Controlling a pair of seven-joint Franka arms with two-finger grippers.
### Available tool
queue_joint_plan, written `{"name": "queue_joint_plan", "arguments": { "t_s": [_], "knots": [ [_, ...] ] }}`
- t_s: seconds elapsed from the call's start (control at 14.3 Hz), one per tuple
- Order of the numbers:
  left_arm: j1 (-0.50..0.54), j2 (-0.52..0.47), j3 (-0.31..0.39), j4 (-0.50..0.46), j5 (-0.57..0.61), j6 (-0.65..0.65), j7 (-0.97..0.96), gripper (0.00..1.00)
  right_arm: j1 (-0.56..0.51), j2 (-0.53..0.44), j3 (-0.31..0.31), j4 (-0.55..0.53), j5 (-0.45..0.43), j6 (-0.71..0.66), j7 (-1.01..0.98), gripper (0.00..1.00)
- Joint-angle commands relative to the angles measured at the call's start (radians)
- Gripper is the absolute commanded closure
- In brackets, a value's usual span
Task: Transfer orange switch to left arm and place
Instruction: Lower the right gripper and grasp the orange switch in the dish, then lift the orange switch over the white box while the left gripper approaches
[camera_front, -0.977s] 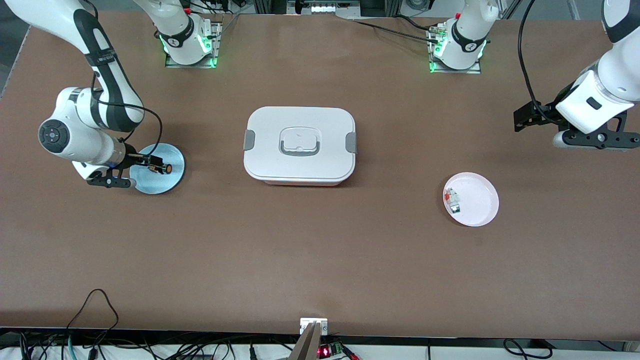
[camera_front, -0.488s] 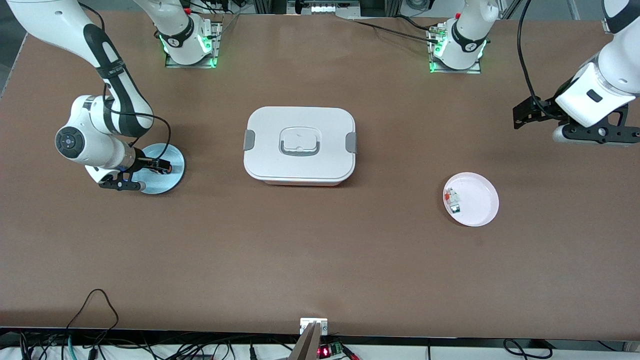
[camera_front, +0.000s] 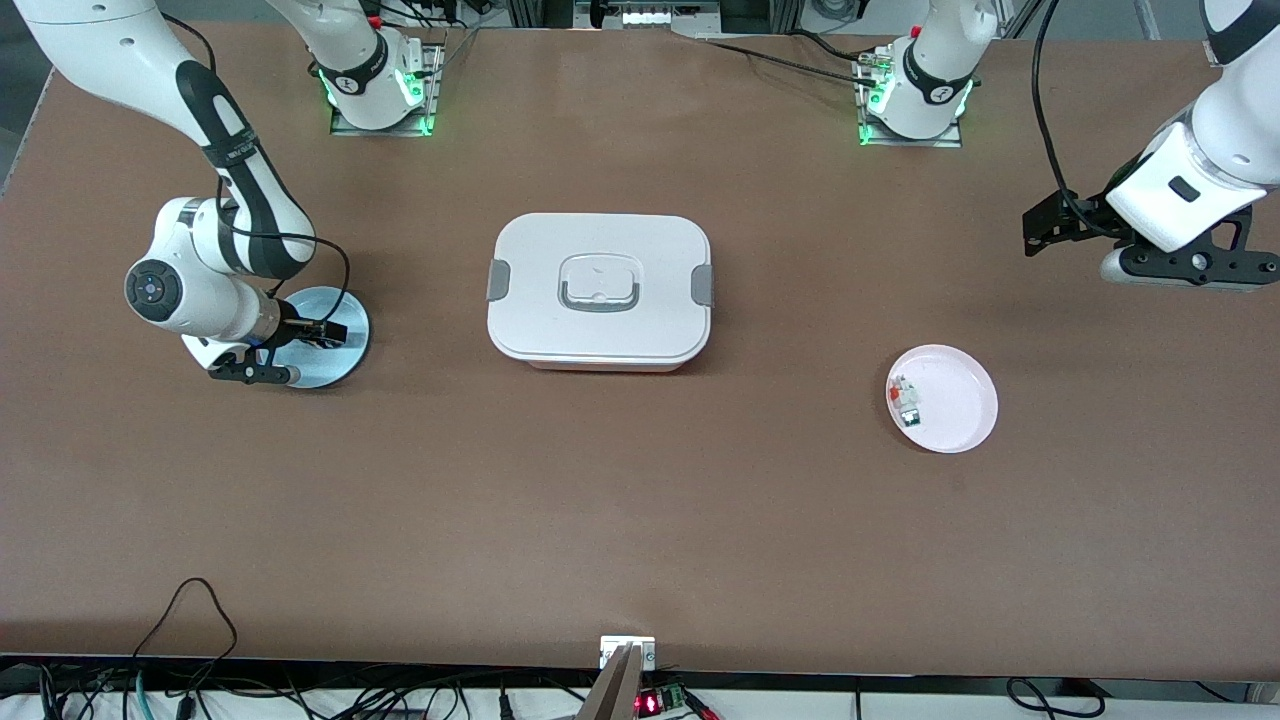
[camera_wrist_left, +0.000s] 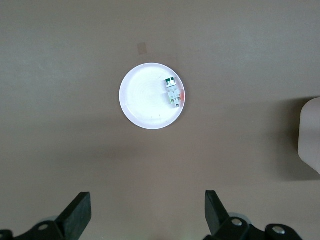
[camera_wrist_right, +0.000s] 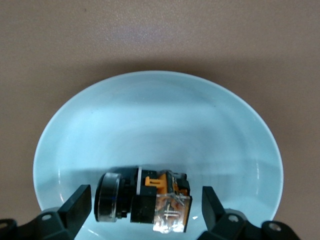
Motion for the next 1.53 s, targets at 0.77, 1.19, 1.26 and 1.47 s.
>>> {"name": "queue_joint_plan", "arguments": {
  "t_s": [0.77, 1.19, 1.26, 1.47],
  "knots": [
    [-0.003, -0.008, -0.005, 0.012, -0.001, -0.037, -0.002, 0.00, 0.008, -0.078, 0.090, 0.179, 0.021, -0.208, -0.215, 0.87],
    [-0.002, -0.008, -0.013, 0.013, -0.001, -0.038, -0.002, 0.00, 0.020, -0.141, 0.182, 0.342, 0.128, -0.392, -0.385, 0.92],
    [-0.002, -0.010, -0.013, 0.012, -0.004, -0.040, -0.002, 0.00, 0.043, -0.159, 0.184, 0.359, 0.134, -0.418, -0.415, 0.92],
    [-0.002, -0.007, -0.011, 0.012, -0.004, -0.041, -0.002, 0.00, 0.124, -0.221, 0.184, 0.368, 0.162, -0.423, -0.468, 0.93]
  ]
}}
